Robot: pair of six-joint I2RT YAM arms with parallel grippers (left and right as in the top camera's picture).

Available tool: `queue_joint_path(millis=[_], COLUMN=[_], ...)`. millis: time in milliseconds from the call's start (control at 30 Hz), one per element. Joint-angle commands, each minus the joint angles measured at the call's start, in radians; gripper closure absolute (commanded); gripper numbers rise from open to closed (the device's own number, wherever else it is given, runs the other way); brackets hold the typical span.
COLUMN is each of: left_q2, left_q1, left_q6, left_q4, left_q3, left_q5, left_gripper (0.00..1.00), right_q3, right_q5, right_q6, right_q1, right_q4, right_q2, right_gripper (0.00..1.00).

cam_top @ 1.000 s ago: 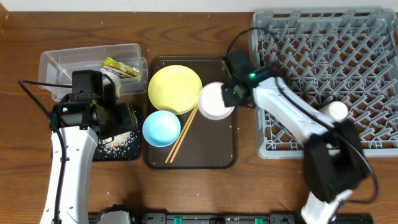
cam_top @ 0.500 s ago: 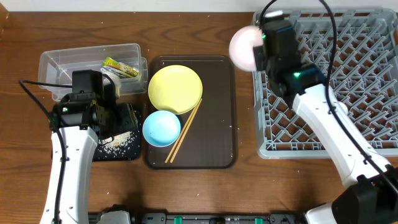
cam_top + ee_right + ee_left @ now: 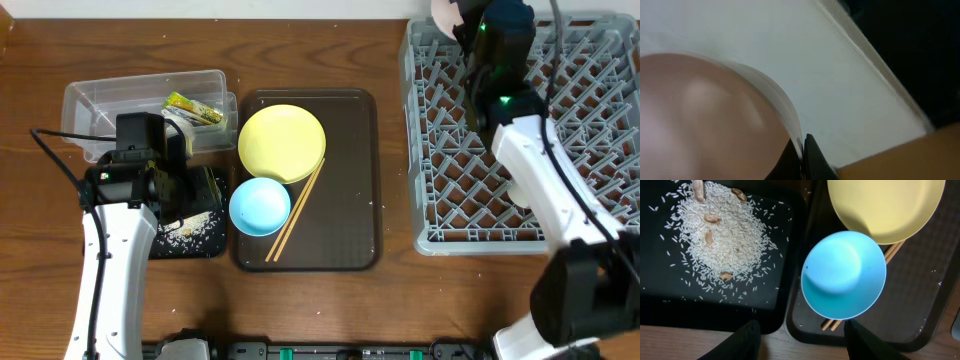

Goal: Sort waste into correct bins and load items into the dishwasher rack
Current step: 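Carry the pink cup to the rack's back corner and release it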

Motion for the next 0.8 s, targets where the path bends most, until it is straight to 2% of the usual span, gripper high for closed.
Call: queue_joint_path(millis=[0, 167, 333, 500, 600, 767], left_q2=[-0.006, -0.006, -0.006, -0.006, -0.006, -0.006], left_q1=[0.004, 0.004, 0.004, 0.004, 0.004, 0.004], left_q6=[-0.002, -0.002, -0.002, -0.002, -0.006, -0.006], left_q4=[-0.002, -0.002, -0.005, -0.008, -0.008, -0.008], left_q3=[0.002, 0.002, 0.002, 0.002, 0.002, 0.002], left_q5=[-0.012, -0.012, -0.012, -0.012, -0.012, -0.012], left_gripper=[0.43, 0.43, 0.43, 0.43, 0.43, 0.43], right_q3=[0.005, 0.005, 0.005, 0.005, 0.005, 0.005], right_q5=[-0.074, -0.056, -0.035, -0.019, -0.019, -0.015], right_q6=[-0.208, -0.327, -0.332, -0.326, -0.282, -0.122], right_q1=[-0.019, -0.038, -0.045, -0.043, -0.039, -0.025], right_q4=[0.011, 0.054, 0.128, 0.123, 0.106, 0.068], right_q2=[0.055, 0.146, 0.222, 0.266, 0.276, 0.276], right_gripper=[0.99, 0.99, 0.99, 0.99, 0.99, 0.99])
